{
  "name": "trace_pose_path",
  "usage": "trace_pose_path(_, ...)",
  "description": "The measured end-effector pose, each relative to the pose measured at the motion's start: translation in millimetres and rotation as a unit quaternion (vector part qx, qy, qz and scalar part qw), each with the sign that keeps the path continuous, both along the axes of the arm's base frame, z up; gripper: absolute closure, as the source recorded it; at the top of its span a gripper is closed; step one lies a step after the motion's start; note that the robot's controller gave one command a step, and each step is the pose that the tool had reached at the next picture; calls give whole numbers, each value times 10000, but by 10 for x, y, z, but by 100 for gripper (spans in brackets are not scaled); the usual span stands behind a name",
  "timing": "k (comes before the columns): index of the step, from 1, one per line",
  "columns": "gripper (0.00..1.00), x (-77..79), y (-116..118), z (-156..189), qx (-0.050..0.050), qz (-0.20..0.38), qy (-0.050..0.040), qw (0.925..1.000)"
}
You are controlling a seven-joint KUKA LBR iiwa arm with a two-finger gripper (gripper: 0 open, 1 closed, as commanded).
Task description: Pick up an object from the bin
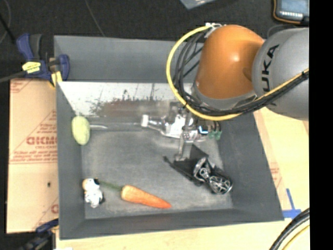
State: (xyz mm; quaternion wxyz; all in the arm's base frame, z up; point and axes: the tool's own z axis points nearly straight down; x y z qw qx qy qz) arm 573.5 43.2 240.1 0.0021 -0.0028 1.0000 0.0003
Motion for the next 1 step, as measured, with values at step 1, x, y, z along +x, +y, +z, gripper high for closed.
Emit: trace_pose_path(1,0,-154,-218,-487,2,-504,-4,9987)
